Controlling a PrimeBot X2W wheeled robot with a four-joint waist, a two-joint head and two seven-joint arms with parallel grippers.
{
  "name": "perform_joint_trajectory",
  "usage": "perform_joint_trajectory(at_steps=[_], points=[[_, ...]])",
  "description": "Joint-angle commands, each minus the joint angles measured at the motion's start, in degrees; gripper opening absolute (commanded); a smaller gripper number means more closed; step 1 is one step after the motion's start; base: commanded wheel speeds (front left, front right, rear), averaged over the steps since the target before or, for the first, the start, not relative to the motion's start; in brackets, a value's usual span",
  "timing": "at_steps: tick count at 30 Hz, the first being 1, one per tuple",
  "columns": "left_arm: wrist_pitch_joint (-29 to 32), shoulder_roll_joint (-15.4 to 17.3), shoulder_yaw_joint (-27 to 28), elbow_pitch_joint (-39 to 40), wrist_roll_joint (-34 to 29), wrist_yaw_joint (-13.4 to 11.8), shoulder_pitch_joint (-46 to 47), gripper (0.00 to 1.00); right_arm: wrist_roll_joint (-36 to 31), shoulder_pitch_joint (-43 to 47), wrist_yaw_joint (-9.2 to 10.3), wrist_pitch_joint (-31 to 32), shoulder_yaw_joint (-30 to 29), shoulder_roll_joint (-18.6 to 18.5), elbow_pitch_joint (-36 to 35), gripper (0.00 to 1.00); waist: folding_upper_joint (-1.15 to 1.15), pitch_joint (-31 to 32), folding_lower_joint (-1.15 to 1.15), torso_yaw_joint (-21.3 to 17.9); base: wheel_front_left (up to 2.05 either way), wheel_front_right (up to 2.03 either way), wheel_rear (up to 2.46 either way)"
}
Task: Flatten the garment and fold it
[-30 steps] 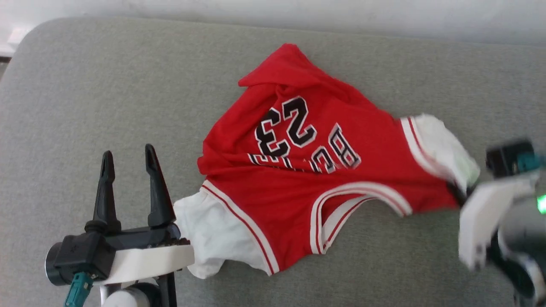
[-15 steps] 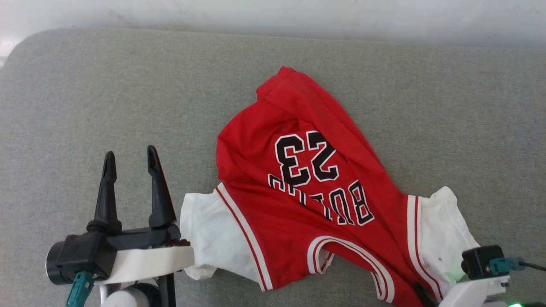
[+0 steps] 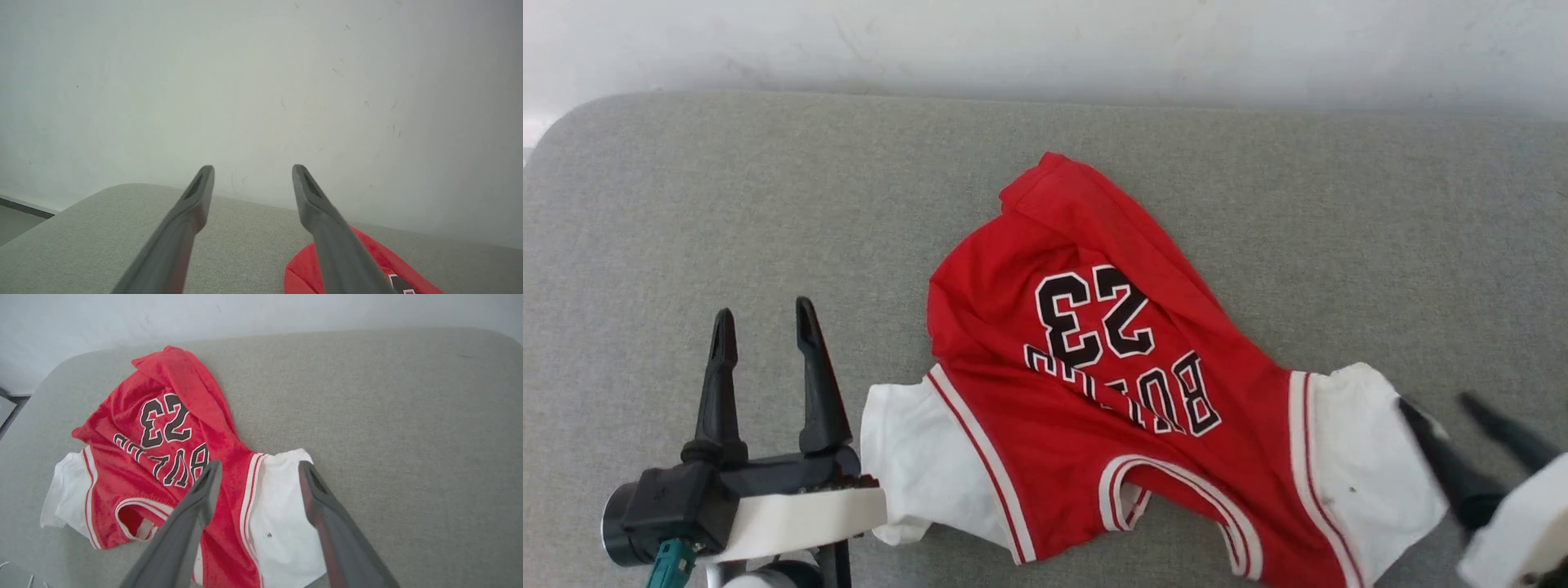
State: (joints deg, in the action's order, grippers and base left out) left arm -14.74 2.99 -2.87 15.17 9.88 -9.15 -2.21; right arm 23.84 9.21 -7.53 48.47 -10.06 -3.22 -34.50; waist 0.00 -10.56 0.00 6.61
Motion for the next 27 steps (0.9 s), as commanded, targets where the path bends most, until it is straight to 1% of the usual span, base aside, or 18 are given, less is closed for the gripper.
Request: perform_joint_trajectory(at_steps=[1, 4, 6, 8, 13, 18, 21, 25, 26, 27], points=[[-0.26, -0.11, 0.20, 0.33, -0.54, -0.12, -0.45, 1.00, -0.39, -1.18, 0.04, 0.23, -1.33, 0.16, -0.64, 1.00, 0.00, -0.28, 0.00, 0.02, 0.00, 0.00, 0.00], [-0.26, -0.11, 0.01, 0.70, -0.47, -0.06, -0.23, 1.00, -3.34, -2.96, 0.04, -0.43, -5.67, 0.18, -1.48, 1.00, 0.00, -1.27, 0.00, 0.23, 0.00, 0.00, 0.00], [-0.26, -0.11, -0.16, 0.80, -0.43, 0.01, 0.00, 1.00, -5.30, -3.72, 0.04, -1.26, -7.23, 0.19, -0.93, 1.00, 0.00, -2.06, 0.00, 0.42, 0.00, 0.00, 0.00], [-0.26, -0.12, -0.28, 0.79, -0.39, 0.08, 0.24, 1.00, -6.31, -4.02, 0.04, -2.17, -7.58, 0.21, 0.83, 1.00, 0.00, -2.87, 0.00, 0.63, 0.00, 0.00, 0.00], [-0.26, -0.12, -0.58, 0.78, -0.30, 0.38, 1.11, 1.00, -8.66, -5.02, 0.04, -4.42, -5.70, 0.01, 8.14, 1.00, 0.00, -4.91, 0.00, 1.36, 0.00, 0.00, 0.00], [-0.26, -0.12, -0.81, 0.66, -0.38, 0.87, 2.47, 1.00, -11.89, -7.85, 0.04, -6.97, -1.91, -3.84, 16.60, 1.00, 0.00, -6.90, 0.00, 2.30, 0.00, 0.00, 0.00], [-0.26, -0.12, -0.97, 0.52, -0.42, 1.11, 3.18, 1.00, -12.64, -9.47, 0.04, -7.70, -0.34, -5.37, 21.02, 1.00, 0.00, -7.64, 0.00, 2.94, 0.00, 0.00, 0.00], [-0.26, -0.12, -1.05, 0.29, -0.43, 1.15, 3.71, 1.00, -11.32, -10.17, 0.04, -6.44, 1.90, -6.38, 25.22, 1.00, 0.00, -8.13, 0.00, 3.53, 0.00, 0.00, 0.00], [-0.26, -0.12, -1.02, 0.21, -0.46, 1.16, 3.77, 1.00, -10.68, -10.05, 0.04, -5.36, 2.26, -6.47, 25.96, 0.50, 0.00, -8.14, 0.00, 3.61, 0.00, 0.00, 0.00], [-0.26, -0.12, -0.94, 0.13, -0.48, 1.16, 3.81, 1.00, -10.30, -9.96, 0.04, -4.51, 2.53, -6.72, 26.31, 0.42, 0.00, -8.13, 0.00, 3.64, 0.00, 0.00, 0.00]])
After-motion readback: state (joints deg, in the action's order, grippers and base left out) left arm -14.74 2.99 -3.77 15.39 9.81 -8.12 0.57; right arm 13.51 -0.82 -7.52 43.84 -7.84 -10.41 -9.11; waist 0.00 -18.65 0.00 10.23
